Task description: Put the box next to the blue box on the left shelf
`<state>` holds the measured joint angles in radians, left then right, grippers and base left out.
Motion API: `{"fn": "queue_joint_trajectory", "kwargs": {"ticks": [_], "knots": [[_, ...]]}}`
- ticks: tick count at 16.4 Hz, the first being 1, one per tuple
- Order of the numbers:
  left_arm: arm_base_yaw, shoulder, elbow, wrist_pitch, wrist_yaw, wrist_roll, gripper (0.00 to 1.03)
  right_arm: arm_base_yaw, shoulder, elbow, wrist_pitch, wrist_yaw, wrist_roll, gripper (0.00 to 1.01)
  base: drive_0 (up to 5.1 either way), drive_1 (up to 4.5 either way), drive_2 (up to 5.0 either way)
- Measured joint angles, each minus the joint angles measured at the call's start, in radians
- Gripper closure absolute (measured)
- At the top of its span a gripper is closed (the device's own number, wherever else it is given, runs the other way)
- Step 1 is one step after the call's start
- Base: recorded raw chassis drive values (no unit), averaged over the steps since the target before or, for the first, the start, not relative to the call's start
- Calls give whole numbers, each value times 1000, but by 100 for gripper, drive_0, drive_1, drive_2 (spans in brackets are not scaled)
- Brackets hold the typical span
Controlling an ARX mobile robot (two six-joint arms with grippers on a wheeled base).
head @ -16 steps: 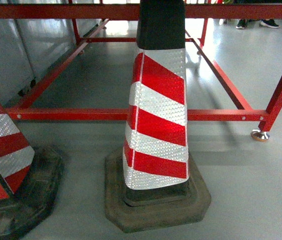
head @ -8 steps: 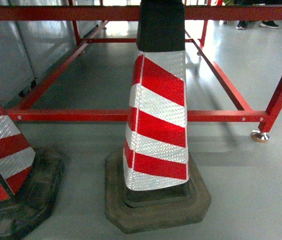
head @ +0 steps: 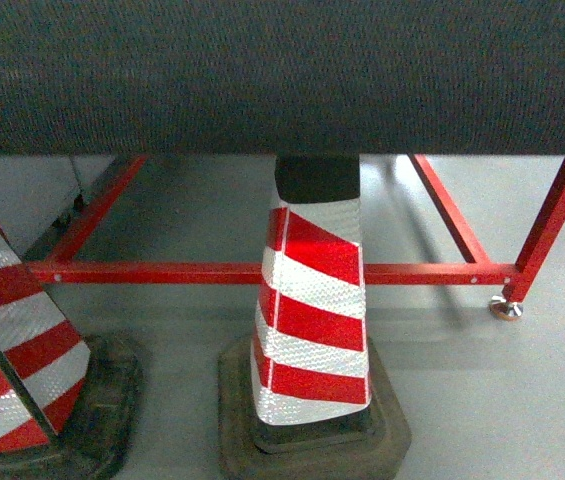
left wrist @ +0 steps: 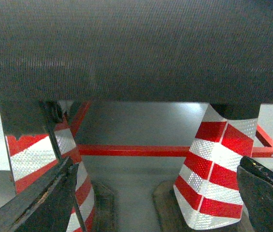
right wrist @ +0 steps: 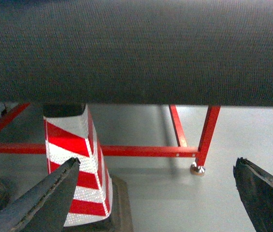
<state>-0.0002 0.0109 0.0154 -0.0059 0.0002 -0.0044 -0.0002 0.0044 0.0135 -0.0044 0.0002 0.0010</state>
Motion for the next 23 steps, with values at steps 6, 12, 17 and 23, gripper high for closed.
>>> {"fn": "queue_joint_trajectory", "kwargs": {"ticks": [6,12,17,23], "knots": [[0,0,0,2,-2,5,5,0,0,0,-2,0,-1,3,0,0,0],[0,0,0,1,0,5,5,0,0,0,0,0,-1,3,0,0,0],[0,0,0,2,0,5,5,0,0,0,0,0,0,3,0,0,0],[0,0,0,5,-1,5,5,0,0,0,-2,0,-1,3,0,0,0]]}}
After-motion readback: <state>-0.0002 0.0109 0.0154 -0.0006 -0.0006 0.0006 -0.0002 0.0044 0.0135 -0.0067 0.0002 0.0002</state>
